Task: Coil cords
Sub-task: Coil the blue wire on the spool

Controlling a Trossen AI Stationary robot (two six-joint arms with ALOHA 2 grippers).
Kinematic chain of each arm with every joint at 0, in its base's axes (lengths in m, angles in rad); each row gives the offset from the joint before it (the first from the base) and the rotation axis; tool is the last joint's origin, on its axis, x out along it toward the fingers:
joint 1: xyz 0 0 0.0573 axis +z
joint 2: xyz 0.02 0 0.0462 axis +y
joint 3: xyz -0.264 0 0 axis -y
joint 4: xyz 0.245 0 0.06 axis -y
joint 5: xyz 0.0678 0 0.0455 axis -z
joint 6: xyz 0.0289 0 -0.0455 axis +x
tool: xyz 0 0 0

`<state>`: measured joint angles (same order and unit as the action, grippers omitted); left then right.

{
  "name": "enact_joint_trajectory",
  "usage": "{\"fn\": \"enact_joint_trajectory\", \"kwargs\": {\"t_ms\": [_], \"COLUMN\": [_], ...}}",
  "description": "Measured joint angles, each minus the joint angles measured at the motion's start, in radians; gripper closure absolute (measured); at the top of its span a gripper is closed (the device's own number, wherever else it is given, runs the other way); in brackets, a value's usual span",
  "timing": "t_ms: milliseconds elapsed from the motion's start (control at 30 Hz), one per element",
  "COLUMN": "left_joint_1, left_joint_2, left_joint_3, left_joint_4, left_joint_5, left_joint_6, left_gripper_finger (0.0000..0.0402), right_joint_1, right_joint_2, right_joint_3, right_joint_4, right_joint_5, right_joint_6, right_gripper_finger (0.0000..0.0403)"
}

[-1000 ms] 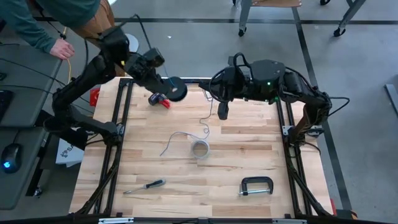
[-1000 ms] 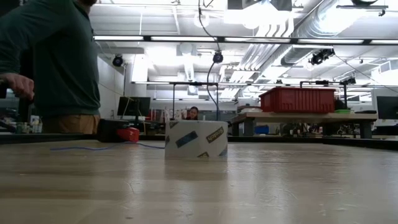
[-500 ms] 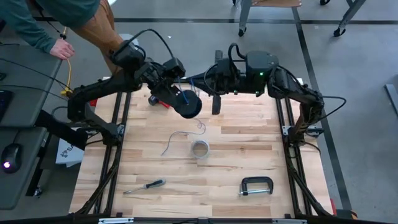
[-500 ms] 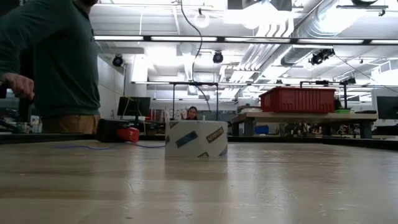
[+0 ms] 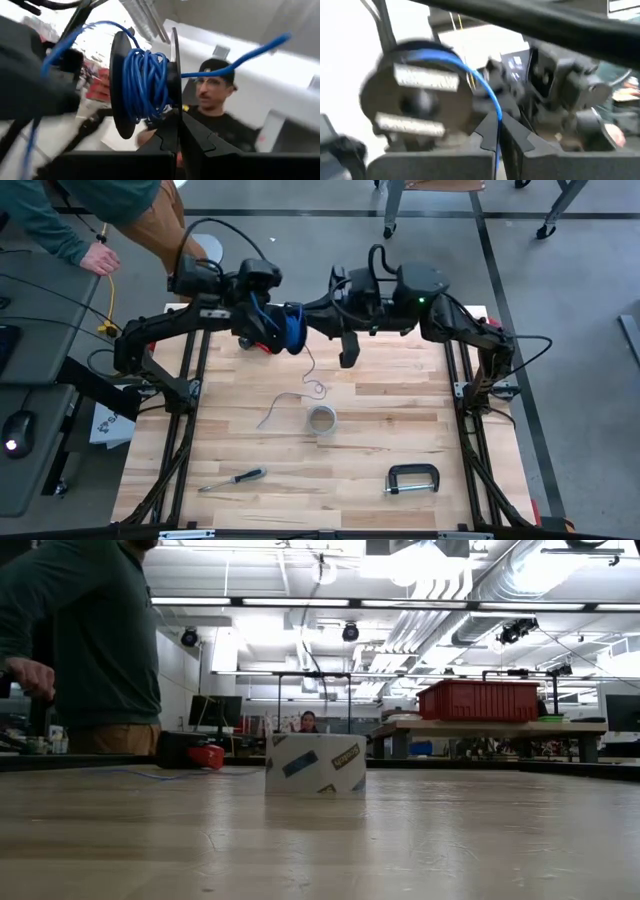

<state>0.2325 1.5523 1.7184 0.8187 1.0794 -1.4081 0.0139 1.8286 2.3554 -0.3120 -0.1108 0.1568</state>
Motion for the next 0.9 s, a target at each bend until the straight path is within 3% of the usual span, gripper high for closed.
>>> {"fn": "enact_joint_trajectory", "kwargs": {"t_ms": [167,267,567,667,900], "left_joint_1": [-0.007,-0.015,-0.018,-0.025,-0.024], "left_joint_2": [-0.002,-0.002,-0.002,-0.002,-0.003], "left_joint_3": [0.000,0.000,0.000,0.000,0.000], "left_joint_4": [-0.006,-0.010,-0.009,-0.010,-0.018], "left_joint_5": [0.017,0.031,0.119,0.128,0.155], "left_joint_6": [0.178,0.204,-0.068,-0.175,-0.332], "left_gripper_finger": [0.0401,0.0401,0.0401,0.0401,0.0401], "right_joint_1": [0.003,0.002,-0.006,-0.010,0.020], "right_joint_2": [0.000,0.000,0.023,0.026,0.033], "right_joint_3": [0.001,0.001,0.001,0.000,0.000], "right_joint_4": [0.088,0.096,0.042,0.032,-0.008], "right_joint_5": [0.005,0.013,-0.041,-0.093,-0.094], "right_joint_6": [0.099,0.187,0.405,0.429,0.394], "right_gripper_finger": [0.0403,0.0403,0.0400,0.0371,0.0252]}}
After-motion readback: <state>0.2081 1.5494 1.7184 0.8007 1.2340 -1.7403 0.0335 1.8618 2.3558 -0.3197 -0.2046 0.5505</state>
